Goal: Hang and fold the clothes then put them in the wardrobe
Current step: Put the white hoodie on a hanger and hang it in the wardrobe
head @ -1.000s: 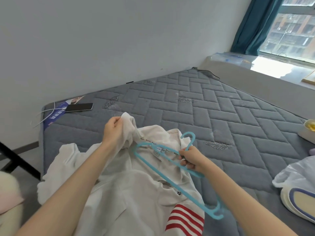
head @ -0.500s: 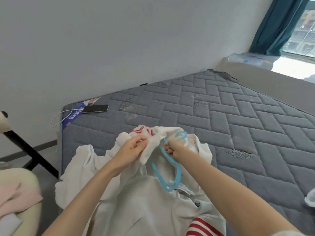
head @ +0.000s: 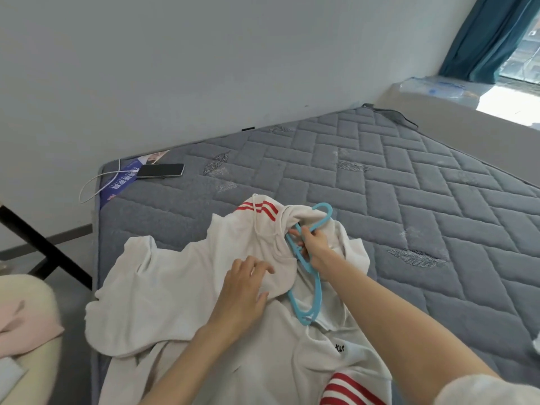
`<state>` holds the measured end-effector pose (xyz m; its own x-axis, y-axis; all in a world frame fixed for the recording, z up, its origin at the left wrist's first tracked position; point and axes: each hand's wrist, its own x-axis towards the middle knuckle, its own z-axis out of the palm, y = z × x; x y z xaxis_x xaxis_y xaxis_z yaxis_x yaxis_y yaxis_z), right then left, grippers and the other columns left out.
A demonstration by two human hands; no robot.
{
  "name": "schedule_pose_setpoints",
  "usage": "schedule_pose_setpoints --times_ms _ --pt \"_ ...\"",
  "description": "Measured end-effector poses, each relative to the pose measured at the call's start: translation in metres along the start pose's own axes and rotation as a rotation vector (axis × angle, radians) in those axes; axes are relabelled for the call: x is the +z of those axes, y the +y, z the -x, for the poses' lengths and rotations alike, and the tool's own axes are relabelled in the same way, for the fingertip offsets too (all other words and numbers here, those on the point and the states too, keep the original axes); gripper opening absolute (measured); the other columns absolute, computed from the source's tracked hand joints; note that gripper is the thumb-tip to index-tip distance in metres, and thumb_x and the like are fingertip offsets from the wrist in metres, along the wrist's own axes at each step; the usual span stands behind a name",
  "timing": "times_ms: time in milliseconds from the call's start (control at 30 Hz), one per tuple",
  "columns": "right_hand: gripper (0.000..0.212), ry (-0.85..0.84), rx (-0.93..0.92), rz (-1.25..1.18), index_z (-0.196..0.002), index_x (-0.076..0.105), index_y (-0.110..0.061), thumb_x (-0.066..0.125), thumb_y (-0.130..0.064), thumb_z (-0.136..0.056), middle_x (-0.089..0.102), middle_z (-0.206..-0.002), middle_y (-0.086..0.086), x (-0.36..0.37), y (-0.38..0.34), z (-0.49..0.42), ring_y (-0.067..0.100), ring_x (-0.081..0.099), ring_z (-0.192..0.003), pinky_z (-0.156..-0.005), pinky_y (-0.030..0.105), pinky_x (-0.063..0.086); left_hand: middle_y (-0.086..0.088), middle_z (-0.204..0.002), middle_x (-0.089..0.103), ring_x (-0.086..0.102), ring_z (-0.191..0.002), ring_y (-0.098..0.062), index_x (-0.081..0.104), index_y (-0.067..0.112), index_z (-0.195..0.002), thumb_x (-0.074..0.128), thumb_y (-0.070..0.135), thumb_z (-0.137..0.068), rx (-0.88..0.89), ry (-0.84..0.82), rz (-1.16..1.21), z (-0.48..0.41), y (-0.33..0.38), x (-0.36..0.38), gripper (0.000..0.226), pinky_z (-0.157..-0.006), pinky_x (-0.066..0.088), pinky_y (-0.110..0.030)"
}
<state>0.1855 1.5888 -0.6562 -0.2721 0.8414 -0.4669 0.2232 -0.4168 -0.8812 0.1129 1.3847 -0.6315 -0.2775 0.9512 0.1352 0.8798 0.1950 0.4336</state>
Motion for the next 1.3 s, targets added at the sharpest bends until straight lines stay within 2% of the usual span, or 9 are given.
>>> schedule_pose_setpoints --times_ms 267,367,467,567,700,833,1033,1100,1300 --pt "0.019 -0.207 0.081 0.047 -0.103 0.058 -0.007 0.061 -0.022 -0.093 0.056 -0.085 0.013 -0.009 -0.001 0.002 0.017 0.049 -0.062 -0.062 0.030 0.045 -0.002 -0.135 0.048 0.034 -0.122 -0.026 0.047 0.016 -0.132 0.029 0.060 -0.094 -0.066 -0.462 -0.396 0.007 0.018 0.059 0.060 -0.096 0.024 -0.037" --pt "0.014 -0.249 0.018 0.466 -0.103 0.057 -0.003 0.054 -0.015 -0.096 0.061 -0.097 0.015 -0.018 -0.003 0.006 0.024 0.061 -0.083 -0.069 0.029 0.052 -0.005 -0.133 0.050 0.036 -0.122 -0.026 0.049 0.013 -0.129 0.026 0.064 -0.092 -0.163 -0.475 -0.444 0.002 0.025 0.070 0.066 -0.095 0.024 -0.036" --pt "0.024 -0.218 -0.049 0.699 -0.074 0.053 -0.008 0.055 -0.018 -0.096 0.058 -0.072 0.005 -0.023 -0.008 0.009 0.014 0.055 -0.058 -0.049 0.018 0.046 -0.005 -0.135 0.049 0.036 -0.125 -0.027 0.046 0.017 -0.130 0.039 0.060 -0.091 -0.193 -0.645 -0.317 -0.002 0.024 0.069 0.059 -0.098 0.024 -0.038" --pt "0.025 -0.214 -0.009 0.501 -0.072 0.053 -0.007 0.052 -0.011 -0.097 0.062 -0.072 0.006 -0.020 -0.009 0.010 0.009 0.057 -0.044 -0.044 0.017 0.047 -0.001 -0.123 0.055 0.041 -0.118 -0.024 0.055 0.027 -0.118 0.050 0.050 -0.088 -0.119 -0.767 -0.190 0.004 0.022 0.061 0.038 -0.091 0.023 -0.038" --pt "0.014 -0.242 0.022 0.333 -0.085 0.054 -0.002 0.050 -0.007 -0.097 0.061 -0.075 0.007 -0.012 0.004 0.018 0.007 0.059 -0.039 -0.041 0.015 0.047 0.012 -0.082 0.041 0.035 -0.094 -0.015 0.050 0.030 -0.083 0.056 0.049 -0.087 -0.011 -0.738 0.079 0.015 0.022 0.047 0.020 -0.081 0.022 -0.033" --pt "0.012 -0.292 0.126 0.394 -0.088 0.055 -0.002 0.051 -0.010 -0.097 0.063 -0.077 0.007 -0.017 0.018 0.023 0.008 0.060 -0.041 -0.039 0.018 0.047 0.002 -0.106 0.056 0.045 -0.107 -0.019 0.057 0.026 -0.111 0.053 0.043 -0.092 -0.021 -0.521 0.160 0.001 0.017 0.026 0.026 -0.091 0.033 -0.035" --pt "0.020 -0.245 0.138 0.957 -0.095 0.060 -0.006 0.068 -0.022 -0.085 0.060 -0.077 0.005 -0.052 0.011 0.016 0.015 0.055 -0.063 -0.064 0.026 0.051 -0.003 -0.112 0.059 0.054 -0.103 -0.022 0.060 0.020 -0.107 0.051 0.029 -0.094 -0.190 -0.149 0.025 -0.034 0.003 0.019 0.018 -0.074 0.040 -0.030" --pt "0.028 -0.262 0.103 1.175 -0.104 0.058 -0.008 0.065 -0.027 -0.085 0.058 -0.090 0.004 -0.062 0.016 0.017 0.017 0.055 -0.080 -0.075 0.027 0.047 -0.004 -0.115 0.056 0.054 -0.104 -0.022 0.060 0.020 -0.110 0.052 0.027 -0.093 -0.242 -0.134 0.023 -0.040 0.002 0.025 0.020 -0.079 0.042 -0.031" --pt "0.021 -0.057 -0.289 1.467 -0.094 0.054 -0.010 0.065 -0.027 -0.085 0.059 -0.088 0.003 -0.059 0.018 0.036 0.015 0.049 -0.069 -0.052 0.023 0.036 0.000 -0.131 0.045 0.054 -0.102 -0.014 0.042 0.025 -0.139 0.059 0.027 -0.091 -0.226 -0.287 0.228 -0.019 0.000 0.040 0.050 -0.090 0.042 -0.023"
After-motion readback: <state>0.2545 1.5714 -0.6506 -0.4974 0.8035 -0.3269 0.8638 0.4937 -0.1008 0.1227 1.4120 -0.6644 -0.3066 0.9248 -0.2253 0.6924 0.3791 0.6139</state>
